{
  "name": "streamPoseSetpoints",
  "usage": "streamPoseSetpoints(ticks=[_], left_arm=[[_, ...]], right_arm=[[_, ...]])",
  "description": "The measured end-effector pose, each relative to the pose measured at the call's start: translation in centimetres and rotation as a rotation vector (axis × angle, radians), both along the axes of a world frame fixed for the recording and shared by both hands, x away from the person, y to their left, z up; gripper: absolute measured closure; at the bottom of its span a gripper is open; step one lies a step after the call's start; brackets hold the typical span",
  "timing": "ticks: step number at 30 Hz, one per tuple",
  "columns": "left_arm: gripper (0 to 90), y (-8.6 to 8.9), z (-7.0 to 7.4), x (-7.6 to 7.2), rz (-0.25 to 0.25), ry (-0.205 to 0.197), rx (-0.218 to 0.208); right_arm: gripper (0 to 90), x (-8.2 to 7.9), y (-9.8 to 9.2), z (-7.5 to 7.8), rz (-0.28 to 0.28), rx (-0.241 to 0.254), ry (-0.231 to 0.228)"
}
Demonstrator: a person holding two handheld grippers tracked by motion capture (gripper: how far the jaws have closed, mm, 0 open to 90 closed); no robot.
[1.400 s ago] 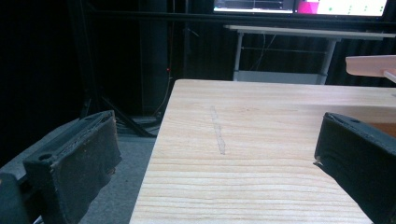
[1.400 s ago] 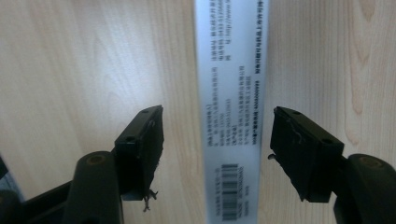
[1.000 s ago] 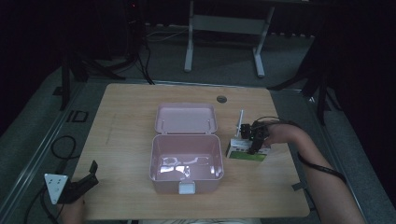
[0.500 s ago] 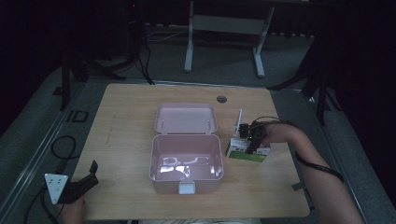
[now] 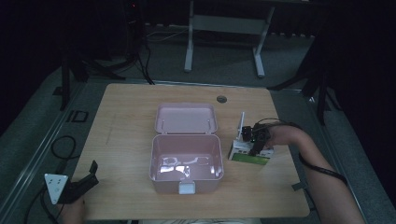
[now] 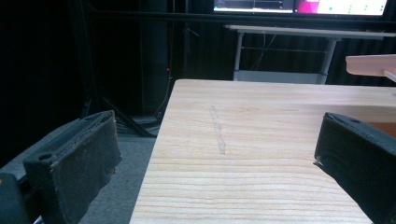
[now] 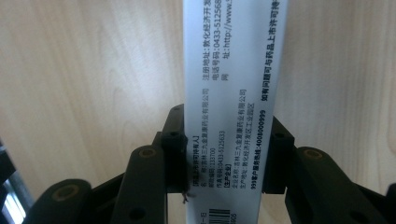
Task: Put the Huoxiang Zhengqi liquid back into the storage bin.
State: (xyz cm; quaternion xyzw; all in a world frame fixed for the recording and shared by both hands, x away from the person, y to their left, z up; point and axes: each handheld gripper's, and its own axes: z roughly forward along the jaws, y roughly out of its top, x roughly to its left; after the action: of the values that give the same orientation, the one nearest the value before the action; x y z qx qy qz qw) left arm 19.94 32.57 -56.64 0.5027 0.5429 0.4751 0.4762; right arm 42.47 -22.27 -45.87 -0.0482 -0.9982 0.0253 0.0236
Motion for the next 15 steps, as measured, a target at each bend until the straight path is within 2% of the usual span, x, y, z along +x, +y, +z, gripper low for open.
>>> streamPoseSetpoints(ticks=[5,9,10,15], left_arm=[[0.2,0.0,0.0,0.0,0.0,0.0,0.002],[0.2,0.0,0.0,0.0,0.0,0.0,0.002],[0.2,0.0,0.0,0.0,0.0,0.0,0.002],[0.2,0.0,0.0,0.0,0.0,0.0,0.0]], right_arm=[[61.7,-1.1,-0.3,0.4,0.032,-0.017,0.001],[61.7,-1.9,-0.3,0.8,0.039,-0.013,-0.005],[61.6,-2.5,-0.4,1.0,0.044,-0.003,-0.011],[61.5,-3.8,-0.3,1.1,0.052,0.004,-0.003]])
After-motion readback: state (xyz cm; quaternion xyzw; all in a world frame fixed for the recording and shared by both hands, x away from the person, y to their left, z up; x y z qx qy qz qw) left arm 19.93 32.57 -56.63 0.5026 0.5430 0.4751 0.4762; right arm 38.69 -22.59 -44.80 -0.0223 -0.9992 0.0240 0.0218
